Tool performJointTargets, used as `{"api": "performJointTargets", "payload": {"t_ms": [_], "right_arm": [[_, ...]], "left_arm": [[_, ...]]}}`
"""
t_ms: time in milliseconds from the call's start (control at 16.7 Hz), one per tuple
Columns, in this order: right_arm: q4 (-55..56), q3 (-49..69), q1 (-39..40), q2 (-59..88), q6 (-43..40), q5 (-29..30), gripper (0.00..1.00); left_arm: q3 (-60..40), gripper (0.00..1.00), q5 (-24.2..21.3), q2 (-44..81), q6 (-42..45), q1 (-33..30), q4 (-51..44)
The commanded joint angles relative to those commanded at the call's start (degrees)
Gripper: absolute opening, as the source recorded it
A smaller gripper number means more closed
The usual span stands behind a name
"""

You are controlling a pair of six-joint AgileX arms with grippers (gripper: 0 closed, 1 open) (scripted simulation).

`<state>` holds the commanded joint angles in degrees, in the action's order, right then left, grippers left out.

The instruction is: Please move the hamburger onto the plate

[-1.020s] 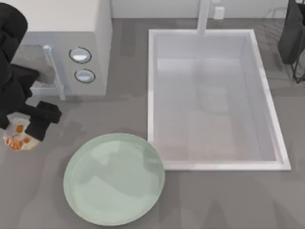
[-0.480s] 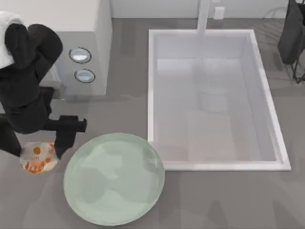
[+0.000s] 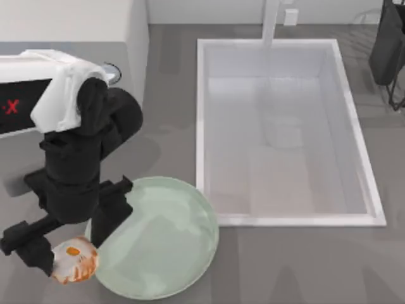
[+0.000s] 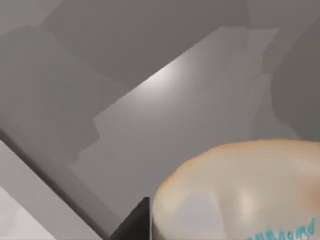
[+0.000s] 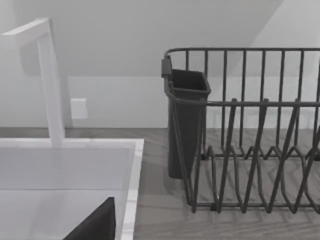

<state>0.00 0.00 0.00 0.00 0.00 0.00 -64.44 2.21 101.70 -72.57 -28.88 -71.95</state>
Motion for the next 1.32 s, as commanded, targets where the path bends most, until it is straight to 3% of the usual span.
{"api": "performJointTargets", "payload": {"t_ms": [360,720,1020,1320], "right_arm": [[0.00,0.00,0.00,0.00,0.00,0.00,1.00],[0.00,0.00,0.00,0.00,0.00,0.00,1.00],[0.00,0.00,0.00,0.00,0.00,0.00,1.00],[0.00,0.00,0.00,0.00,0.00,0.00,1.00]], "left_arm": [[1.82,0.00,-0.05,2.93,-47.86,-7.27,-2.59],[0.95,0.00,-0.98,4.14,-87.50,-10.99,-1.59],[-2.27,0.00,-1.87,3.44,-115.27,-11.34,1.96],[-6.47,0.00,-2.49,1.92,-134.35,-10.32,6.31]]}}
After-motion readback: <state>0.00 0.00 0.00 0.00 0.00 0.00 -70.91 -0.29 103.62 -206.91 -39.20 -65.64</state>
